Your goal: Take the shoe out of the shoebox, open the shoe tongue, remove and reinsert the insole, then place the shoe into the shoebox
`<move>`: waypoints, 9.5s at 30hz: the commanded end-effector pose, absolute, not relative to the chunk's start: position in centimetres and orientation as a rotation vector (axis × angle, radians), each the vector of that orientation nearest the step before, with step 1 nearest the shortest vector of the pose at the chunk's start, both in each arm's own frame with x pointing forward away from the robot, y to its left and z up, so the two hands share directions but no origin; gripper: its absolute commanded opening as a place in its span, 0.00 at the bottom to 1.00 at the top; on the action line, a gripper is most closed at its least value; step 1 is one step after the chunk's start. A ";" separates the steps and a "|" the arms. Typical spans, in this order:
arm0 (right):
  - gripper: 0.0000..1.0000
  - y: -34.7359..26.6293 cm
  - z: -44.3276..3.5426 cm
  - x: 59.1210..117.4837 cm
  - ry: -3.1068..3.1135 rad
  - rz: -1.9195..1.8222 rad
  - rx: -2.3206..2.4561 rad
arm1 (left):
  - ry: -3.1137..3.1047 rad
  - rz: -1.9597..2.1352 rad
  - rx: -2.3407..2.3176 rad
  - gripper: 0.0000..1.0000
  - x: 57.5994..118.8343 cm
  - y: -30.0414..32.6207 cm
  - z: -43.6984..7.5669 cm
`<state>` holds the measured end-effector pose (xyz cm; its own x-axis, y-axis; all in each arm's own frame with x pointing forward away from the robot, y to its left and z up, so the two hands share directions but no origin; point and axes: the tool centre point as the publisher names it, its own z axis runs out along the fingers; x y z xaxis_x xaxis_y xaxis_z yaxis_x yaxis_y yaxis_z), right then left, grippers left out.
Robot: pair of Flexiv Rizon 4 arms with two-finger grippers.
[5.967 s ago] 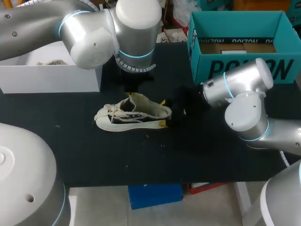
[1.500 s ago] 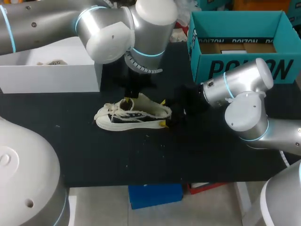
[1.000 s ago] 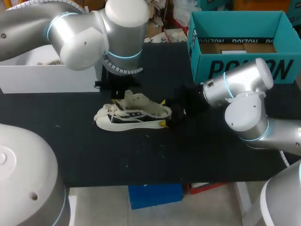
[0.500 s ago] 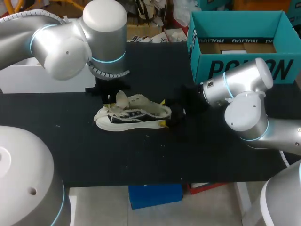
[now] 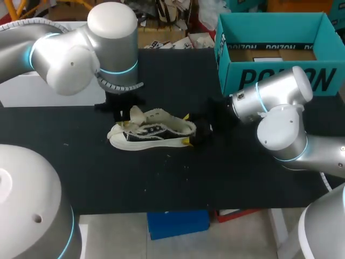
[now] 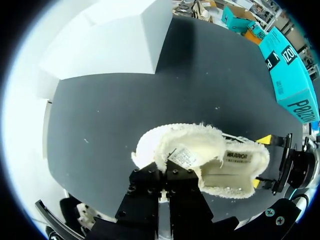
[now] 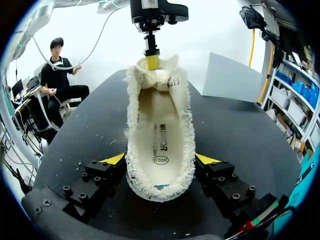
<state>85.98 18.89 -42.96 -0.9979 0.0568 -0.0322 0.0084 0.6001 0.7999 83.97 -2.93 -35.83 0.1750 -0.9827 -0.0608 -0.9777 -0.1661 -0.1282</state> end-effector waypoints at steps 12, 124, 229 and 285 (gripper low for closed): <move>0.00 18.9 -43.3 86.1 2.763 1.374 0.060 | 2.623 -0.400 -1.691 1.00 84.5 -6.3 -31.5; 0.00 18.9 -43.3 86.1 2.763 1.374 0.060 | 3.502 -0.155 -0.126 0.00 83.4 -12.7 -39.5; 0.00 18.9 -43.3 86.1 2.763 1.374 0.060 | 2.611 0.034 -0.291 0.44 87.2 -9.3 -49.7; 0.00 18.9 -43.3 86.1 2.763 1.374 0.060 | 2.991 -0.273 -0.243 0.00 84.9 -10.3 -39.6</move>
